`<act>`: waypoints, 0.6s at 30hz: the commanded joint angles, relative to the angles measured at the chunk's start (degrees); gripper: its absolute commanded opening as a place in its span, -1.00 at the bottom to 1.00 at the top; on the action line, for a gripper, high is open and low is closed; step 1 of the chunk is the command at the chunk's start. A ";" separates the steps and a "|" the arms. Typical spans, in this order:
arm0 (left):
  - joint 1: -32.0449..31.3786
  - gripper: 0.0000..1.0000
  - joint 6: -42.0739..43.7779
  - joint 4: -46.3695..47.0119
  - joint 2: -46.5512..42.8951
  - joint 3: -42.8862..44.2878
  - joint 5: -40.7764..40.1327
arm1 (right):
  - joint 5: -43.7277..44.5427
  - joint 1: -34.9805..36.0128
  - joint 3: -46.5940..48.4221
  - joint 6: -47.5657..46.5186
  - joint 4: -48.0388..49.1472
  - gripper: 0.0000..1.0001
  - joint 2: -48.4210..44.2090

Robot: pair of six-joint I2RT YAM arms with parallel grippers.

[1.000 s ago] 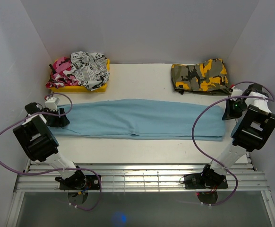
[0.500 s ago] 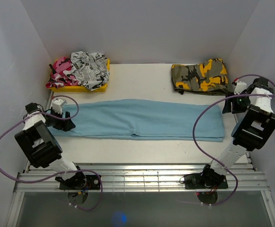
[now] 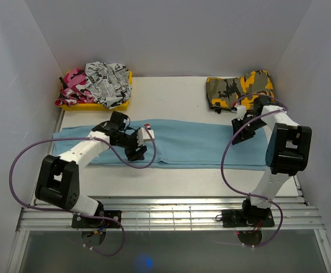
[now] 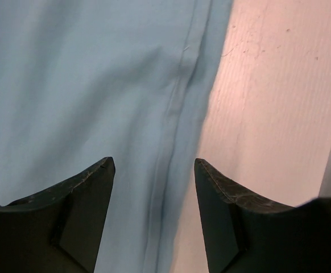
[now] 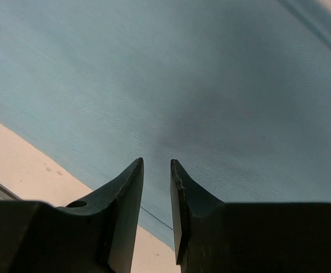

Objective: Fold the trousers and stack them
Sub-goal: Fold the trousers

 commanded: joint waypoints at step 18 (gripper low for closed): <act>-22.70 0.33 -17.79 21.30 9.96 -2.08 -14.66 | 9.52 -1.91 -11.13 0.34 7.25 -0.40 1.05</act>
